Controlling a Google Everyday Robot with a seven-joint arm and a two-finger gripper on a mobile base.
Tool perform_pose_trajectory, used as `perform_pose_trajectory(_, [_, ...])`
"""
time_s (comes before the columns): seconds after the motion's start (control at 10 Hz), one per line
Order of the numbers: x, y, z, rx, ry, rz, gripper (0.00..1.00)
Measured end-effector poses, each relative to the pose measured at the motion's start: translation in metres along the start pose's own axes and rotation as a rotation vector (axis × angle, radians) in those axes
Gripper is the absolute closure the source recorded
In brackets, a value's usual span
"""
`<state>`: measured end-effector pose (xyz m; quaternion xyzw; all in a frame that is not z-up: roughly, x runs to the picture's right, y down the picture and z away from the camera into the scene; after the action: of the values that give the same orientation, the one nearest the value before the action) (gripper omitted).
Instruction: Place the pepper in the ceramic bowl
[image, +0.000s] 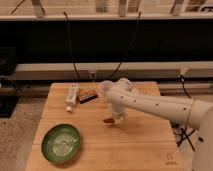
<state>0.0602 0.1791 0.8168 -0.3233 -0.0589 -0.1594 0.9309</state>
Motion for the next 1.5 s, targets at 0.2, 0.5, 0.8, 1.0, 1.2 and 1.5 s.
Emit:
perform_pose_trajectory(0.2, [-0.004,0.001,-0.002,0.000,0.008,-0.020,1.00])
perform_pose_trajectory(0.5, [-0.033,-0.004,-0.007,0.000,0.020,-0.060,1.00])
perform_pose_trajectory(0.8, [-0.059,-0.005,-0.013,-0.003,0.041,-0.113,1.00])
perform_pose_trajectory(1.0, [-0.078,-0.006,-0.017,-0.005,0.051,-0.149,1.00])
perform_pose_trajectory(1.2, [-0.101,-0.010,-0.021,-0.003,0.063,-0.190,1.00])
perform_pose_trajectory(1.5, [-0.138,-0.011,-0.026,-0.009,0.078,-0.255,1.00])
